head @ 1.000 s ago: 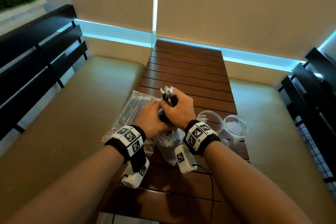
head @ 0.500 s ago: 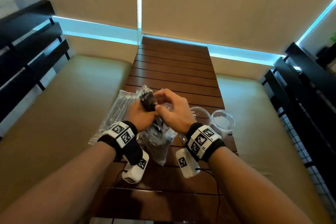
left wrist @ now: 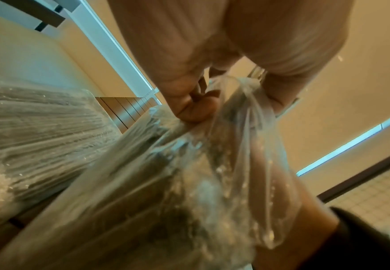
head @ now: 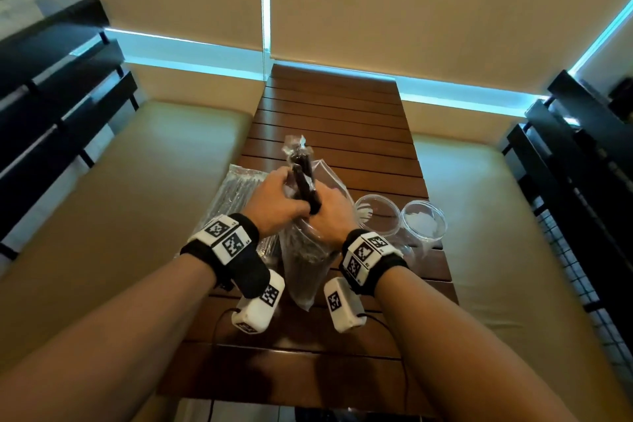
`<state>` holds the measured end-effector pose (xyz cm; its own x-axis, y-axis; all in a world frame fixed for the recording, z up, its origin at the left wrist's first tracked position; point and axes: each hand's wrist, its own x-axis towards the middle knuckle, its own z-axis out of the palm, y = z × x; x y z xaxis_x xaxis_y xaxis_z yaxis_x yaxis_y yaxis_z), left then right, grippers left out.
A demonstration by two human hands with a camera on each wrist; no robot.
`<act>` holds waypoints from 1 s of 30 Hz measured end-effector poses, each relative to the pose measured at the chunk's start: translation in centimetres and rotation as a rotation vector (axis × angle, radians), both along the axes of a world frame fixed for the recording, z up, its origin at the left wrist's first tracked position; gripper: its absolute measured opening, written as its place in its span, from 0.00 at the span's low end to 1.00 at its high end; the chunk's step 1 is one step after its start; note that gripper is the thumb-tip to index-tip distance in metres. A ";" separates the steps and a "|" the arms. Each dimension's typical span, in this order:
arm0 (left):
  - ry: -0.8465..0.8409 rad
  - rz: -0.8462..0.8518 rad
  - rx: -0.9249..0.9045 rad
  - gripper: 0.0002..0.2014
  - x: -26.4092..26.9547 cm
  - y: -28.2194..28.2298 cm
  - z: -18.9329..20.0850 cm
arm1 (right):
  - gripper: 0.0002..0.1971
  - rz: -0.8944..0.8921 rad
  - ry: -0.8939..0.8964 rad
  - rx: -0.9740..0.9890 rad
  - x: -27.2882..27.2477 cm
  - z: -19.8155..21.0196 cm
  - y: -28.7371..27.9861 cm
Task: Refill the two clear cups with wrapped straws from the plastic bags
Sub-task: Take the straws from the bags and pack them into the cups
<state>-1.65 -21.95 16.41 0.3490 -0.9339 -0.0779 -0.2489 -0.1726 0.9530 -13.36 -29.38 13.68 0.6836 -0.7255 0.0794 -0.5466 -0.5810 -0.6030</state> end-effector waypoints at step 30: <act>0.365 0.192 0.043 0.10 0.8 -4.8 7.0 | 0.16 -0.025 -0.543 -0.033 -0.8 8.1 -3.8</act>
<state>-0.83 -26.78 23.44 0.4588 -0.8475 -0.2669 0.1449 -0.2250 0.9635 -14.17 -33.23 21.80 0.5204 -0.7326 0.4388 -0.1758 -0.5948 -0.7844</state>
